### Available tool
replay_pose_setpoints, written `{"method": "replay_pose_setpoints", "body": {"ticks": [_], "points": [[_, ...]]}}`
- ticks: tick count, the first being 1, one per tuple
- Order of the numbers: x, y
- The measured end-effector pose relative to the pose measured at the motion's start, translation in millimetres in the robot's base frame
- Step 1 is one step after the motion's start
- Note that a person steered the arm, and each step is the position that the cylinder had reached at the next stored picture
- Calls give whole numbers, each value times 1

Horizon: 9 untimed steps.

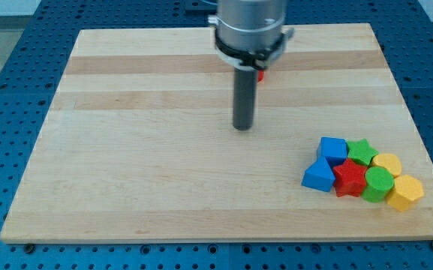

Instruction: Move the red circle to the yellow heart

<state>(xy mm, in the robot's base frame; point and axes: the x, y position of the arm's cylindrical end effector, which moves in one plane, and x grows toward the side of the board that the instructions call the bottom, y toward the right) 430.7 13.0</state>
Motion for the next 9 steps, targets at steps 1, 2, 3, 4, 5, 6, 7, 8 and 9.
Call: {"method": "replay_pose_setpoints", "body": {"ticks": [1, 2, 3, 4, 5, 6, 7, 8, 9], "points": [[-54, -16], [-123, 3], [-150, 54], [-147, 56], [-140, 56], [-103, 56], [-48, 56], [6, 56], [54, 56]]}}
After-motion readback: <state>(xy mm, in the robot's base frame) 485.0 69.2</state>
